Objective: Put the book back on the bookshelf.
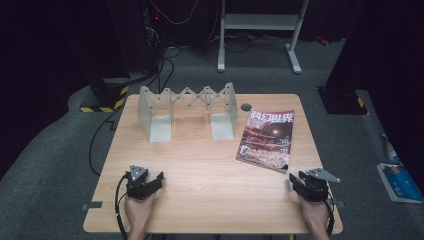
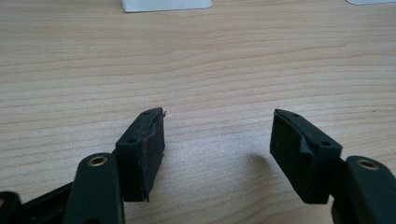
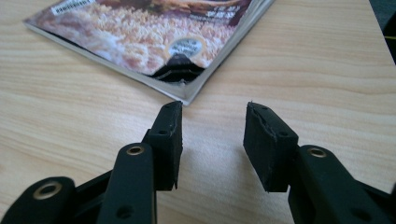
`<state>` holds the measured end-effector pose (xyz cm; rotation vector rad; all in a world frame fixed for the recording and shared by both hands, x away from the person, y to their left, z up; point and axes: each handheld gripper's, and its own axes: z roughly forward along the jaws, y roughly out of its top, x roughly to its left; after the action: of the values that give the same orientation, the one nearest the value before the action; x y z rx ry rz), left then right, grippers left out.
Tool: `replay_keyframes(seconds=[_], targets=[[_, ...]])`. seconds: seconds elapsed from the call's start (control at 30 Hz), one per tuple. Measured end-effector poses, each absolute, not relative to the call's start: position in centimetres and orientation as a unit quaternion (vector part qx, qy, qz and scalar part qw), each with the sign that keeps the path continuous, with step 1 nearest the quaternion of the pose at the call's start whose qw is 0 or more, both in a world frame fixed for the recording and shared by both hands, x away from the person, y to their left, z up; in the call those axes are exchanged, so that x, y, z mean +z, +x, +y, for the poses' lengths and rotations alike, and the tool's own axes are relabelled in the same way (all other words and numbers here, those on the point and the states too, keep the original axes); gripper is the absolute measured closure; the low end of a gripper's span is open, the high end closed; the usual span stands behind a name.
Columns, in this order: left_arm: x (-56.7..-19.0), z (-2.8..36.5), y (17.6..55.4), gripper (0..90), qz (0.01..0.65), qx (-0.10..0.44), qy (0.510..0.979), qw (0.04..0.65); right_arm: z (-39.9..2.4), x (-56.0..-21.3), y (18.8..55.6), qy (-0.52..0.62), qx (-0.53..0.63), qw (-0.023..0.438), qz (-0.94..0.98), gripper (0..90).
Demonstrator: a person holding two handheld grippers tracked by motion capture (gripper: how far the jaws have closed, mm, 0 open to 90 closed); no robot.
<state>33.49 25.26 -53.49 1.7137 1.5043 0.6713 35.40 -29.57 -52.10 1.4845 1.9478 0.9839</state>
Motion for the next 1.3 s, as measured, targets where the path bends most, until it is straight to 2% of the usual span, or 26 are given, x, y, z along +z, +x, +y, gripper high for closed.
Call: replay_keyframes(seconds=[0.23,0.67,1.17,1.3], targets=[[-53.5,25.3,33.5,35.3,0.587,0.262,0.669,0.373,-29.0,-51.3,36.7,0.548,0.366,0.257,0.707,57.0],[-53.5,25.2,33.5,35.3,0.586,0.263,0.67,0.373,-28.0,-50.5,39.7,0.574,0.366,0.246,0.69,55.1],[-53.5,25.1,33.5,35.2,0.584,0.265,0.672,0.37,-27.0,-50.9,43.1,0.592,0.336,0.236,0.693,46.9],[-53.5,25.1,33.5,35.2,0.583,0.265,0.673,0.37,-27.2,-51.5,43.6,0.604,0.338,0.217,0.689,44.3]])
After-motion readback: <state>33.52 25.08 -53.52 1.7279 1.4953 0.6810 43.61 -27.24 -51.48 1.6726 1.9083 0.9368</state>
